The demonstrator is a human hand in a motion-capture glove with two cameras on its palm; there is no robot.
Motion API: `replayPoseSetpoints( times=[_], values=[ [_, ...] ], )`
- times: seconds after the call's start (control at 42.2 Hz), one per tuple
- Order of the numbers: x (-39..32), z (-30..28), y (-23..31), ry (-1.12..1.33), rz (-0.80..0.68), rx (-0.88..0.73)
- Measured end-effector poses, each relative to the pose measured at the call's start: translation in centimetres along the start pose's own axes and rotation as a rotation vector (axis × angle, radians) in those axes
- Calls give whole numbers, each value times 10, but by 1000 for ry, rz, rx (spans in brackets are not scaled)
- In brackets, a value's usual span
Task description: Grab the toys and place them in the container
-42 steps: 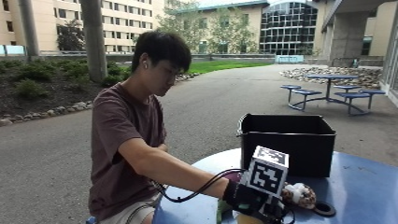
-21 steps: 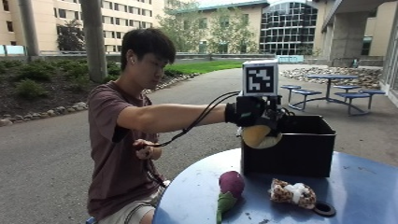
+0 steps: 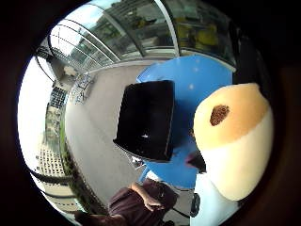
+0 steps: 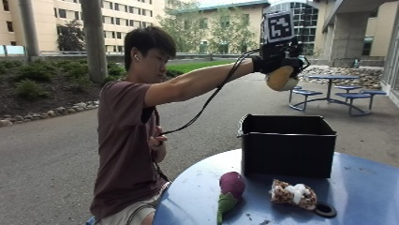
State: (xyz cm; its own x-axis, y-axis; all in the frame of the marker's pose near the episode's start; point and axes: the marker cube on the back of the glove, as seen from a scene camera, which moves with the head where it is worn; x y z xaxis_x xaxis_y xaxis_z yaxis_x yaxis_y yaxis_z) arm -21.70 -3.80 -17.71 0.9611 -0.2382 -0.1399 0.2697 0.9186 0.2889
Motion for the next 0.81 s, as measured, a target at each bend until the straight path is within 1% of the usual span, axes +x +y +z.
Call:
replayPoseSetpoints(
  times=[0.095,0.166,0.261,0.332,0.403,0.521,0.664,0.806],
  values=[
    [-53,1,-24,-38,-110,1],
    [-96,11,-44,-48,-165,-19],
    [-118,29,-60,-14,-219,-43],
    [-145,40,-70,-55,-244,-58],
    [-170,52,-80,-83,-261,-73],
    [-192,69,-89,-94,-266,-100],
    [-191,90,-91,-148,-250,-149],
    [-206,109,-92,-119,-235,-241]
  ],
)
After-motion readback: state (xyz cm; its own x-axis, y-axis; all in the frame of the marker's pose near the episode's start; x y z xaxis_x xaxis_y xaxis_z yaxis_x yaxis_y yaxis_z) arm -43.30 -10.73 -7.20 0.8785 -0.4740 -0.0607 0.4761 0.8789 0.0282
